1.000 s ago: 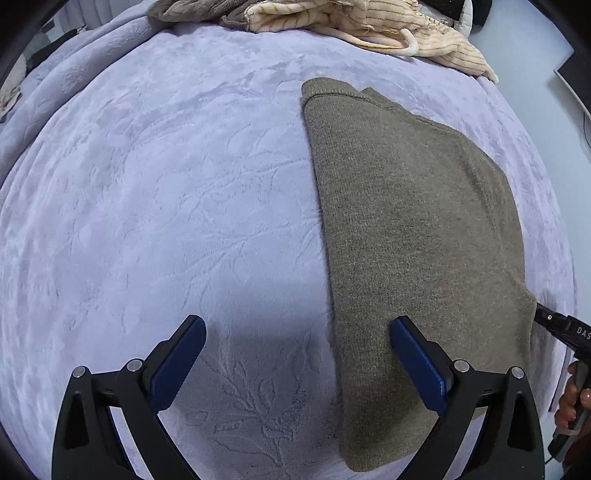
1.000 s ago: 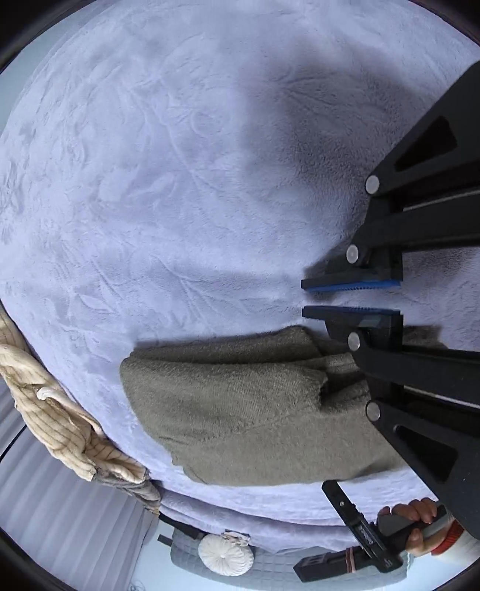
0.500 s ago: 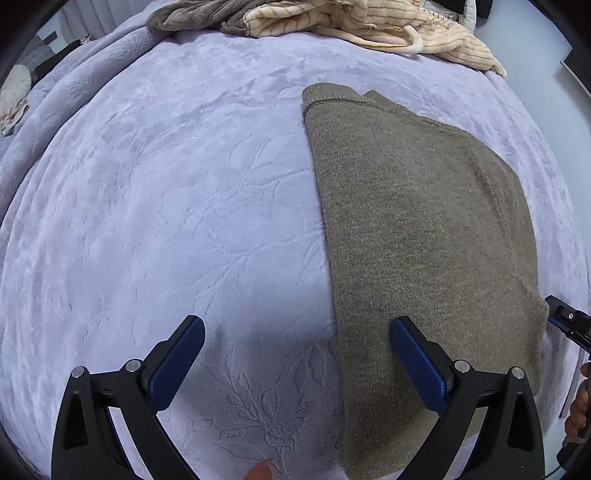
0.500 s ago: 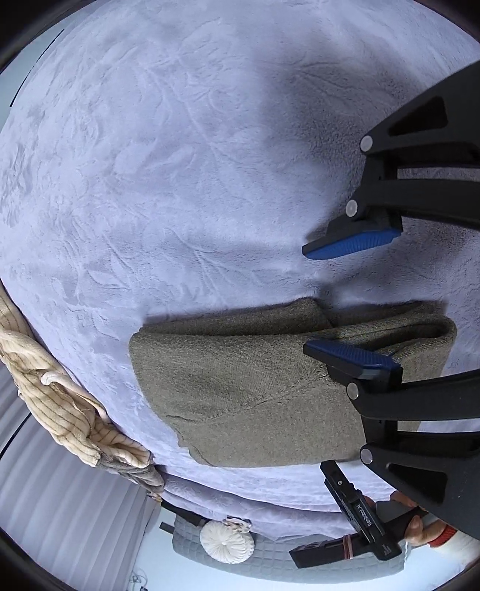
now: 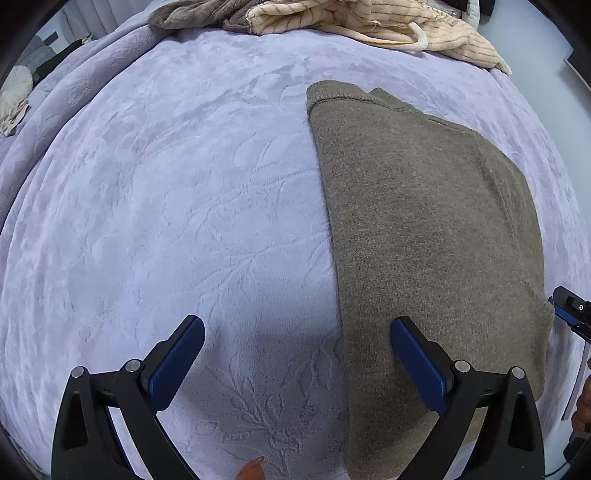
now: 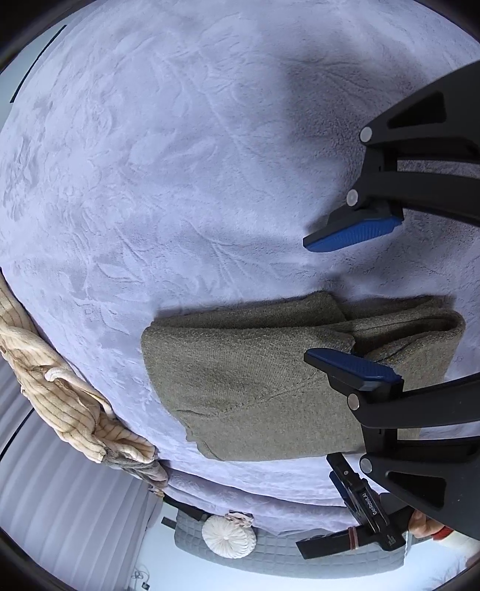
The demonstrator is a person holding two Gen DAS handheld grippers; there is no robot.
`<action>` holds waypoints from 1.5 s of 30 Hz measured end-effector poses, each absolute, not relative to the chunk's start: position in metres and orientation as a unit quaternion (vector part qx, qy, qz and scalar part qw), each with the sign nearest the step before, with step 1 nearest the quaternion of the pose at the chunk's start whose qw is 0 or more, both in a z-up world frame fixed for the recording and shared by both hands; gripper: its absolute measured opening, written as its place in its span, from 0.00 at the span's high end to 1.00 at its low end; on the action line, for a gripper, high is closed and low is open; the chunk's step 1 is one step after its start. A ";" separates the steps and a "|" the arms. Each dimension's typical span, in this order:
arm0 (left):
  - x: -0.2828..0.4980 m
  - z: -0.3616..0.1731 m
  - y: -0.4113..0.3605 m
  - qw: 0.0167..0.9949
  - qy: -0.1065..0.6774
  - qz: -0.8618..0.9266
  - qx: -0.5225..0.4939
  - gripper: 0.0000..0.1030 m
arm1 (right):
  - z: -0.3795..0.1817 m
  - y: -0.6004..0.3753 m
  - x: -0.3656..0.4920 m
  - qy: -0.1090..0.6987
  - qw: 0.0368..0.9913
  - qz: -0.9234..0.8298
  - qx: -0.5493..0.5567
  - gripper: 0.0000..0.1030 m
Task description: Fold small clothes
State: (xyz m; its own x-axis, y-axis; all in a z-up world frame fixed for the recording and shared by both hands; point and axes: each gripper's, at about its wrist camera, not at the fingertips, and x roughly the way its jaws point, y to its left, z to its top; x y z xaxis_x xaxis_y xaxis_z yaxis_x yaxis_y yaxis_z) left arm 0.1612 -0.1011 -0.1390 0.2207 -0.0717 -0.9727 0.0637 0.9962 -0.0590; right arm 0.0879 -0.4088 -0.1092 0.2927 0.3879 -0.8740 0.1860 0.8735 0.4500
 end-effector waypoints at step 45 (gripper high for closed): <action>0.150 -0.077 -0.066 0.723 0.608 -0.283 -0.165 0.49 | -0.089 -0.323 0.098 0.583 0.635 0.282 0.422 0.69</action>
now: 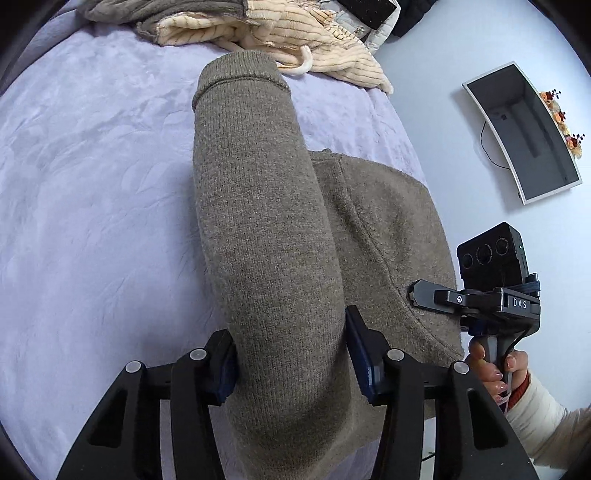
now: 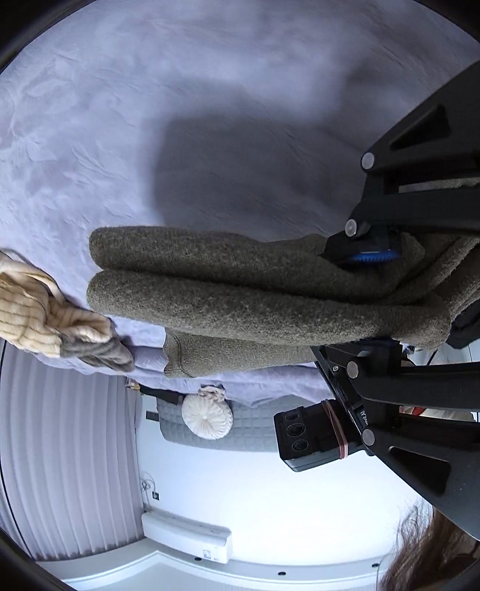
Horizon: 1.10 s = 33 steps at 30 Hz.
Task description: Fold small clothes
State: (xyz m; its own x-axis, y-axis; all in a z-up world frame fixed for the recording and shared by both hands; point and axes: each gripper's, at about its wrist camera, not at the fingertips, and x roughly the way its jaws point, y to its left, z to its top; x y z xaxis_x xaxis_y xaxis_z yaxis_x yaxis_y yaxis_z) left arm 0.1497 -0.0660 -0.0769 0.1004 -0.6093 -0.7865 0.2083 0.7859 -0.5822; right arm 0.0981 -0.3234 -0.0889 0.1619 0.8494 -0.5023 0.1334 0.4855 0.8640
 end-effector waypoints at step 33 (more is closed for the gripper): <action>0.032 -0.117 -0.021 0.757 0.637 -0.138 -0.049 0.49 | -0.122 -0.212 0.001 0.673 0.712 0.159 0.124 0.97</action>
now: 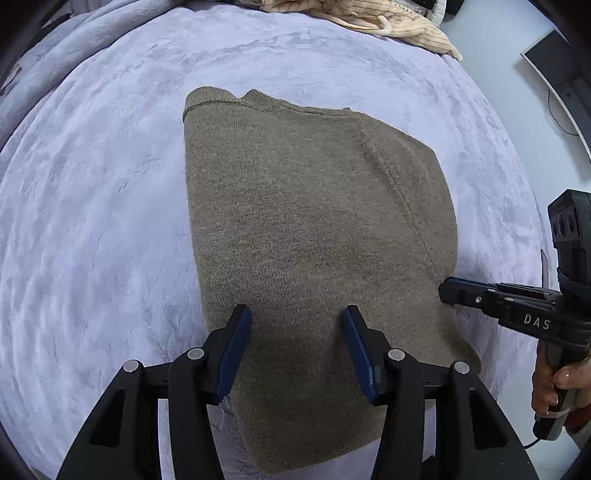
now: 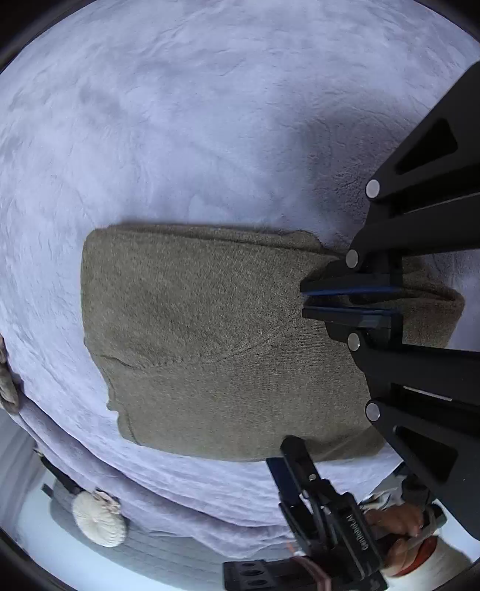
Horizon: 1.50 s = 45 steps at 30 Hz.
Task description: Fold small clothes
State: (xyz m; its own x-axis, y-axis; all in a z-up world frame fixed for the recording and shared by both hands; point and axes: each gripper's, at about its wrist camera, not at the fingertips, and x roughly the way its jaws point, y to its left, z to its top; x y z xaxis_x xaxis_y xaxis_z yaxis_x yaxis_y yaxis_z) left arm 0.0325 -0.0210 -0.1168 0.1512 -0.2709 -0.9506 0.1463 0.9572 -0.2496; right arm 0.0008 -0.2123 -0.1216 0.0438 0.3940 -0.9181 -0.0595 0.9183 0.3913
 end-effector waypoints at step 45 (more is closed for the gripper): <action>0.007 -0.055 0.010 0.739 0.673 0.041 -0.015 0.00 | -0.043 -0.173 -0.032 0.695 0.716 0.045 0.041 0.10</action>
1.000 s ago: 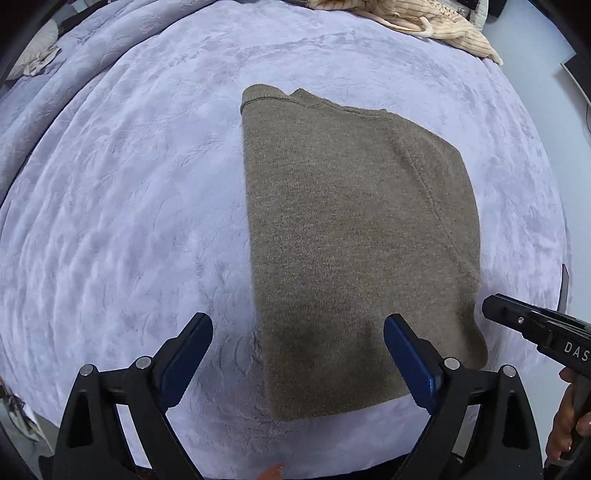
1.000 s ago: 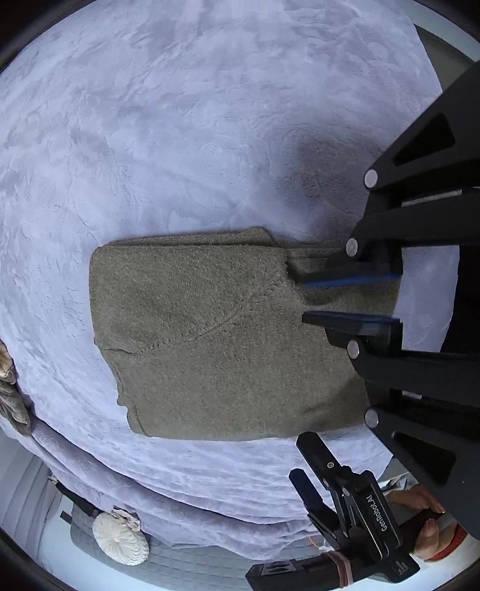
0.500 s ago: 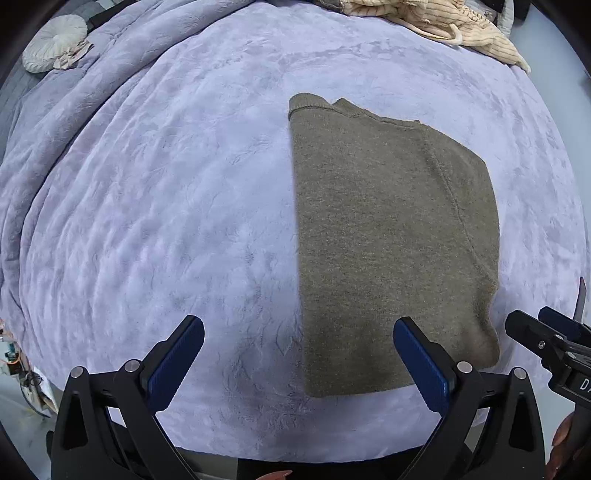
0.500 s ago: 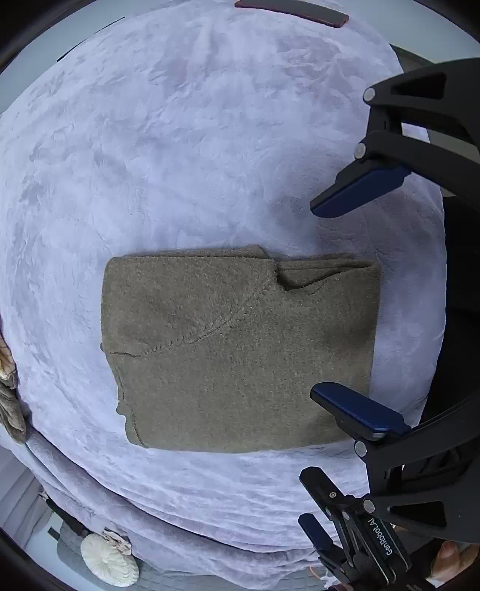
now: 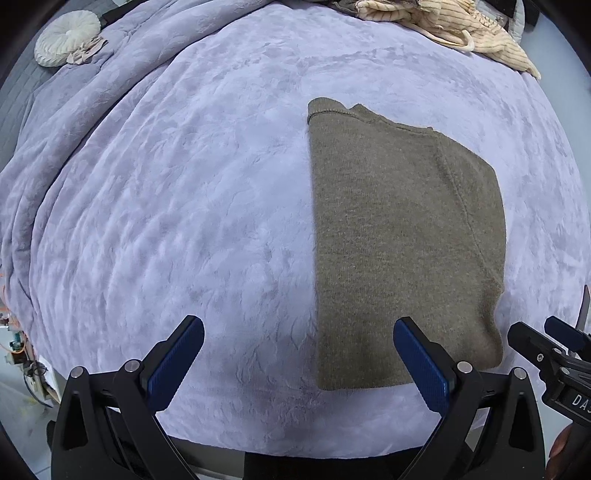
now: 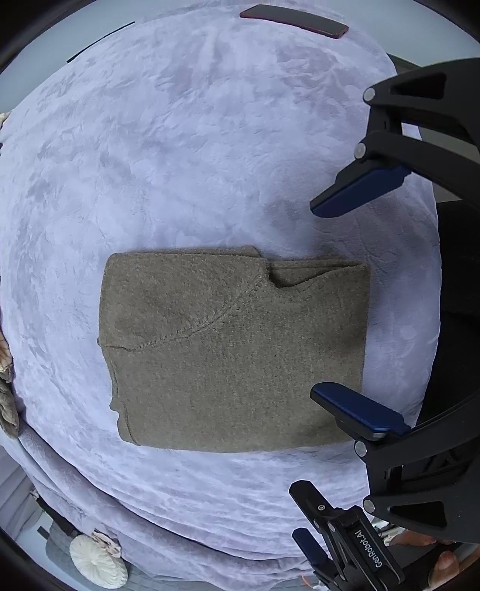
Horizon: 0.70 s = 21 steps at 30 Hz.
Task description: Fold small clothes
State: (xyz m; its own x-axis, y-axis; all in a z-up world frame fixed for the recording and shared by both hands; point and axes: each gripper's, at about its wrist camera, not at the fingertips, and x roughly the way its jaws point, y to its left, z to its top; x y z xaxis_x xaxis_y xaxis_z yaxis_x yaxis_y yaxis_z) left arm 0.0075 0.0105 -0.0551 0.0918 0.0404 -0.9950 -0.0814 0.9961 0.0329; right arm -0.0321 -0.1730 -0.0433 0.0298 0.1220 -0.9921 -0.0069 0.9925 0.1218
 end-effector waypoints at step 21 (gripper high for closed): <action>0.000 -0.048 0.006 0.738 0.673 0.034 -0.012 0.00 | -0.033 -0.170 -0.035 0.686 0.726 0.044 0.034 0.10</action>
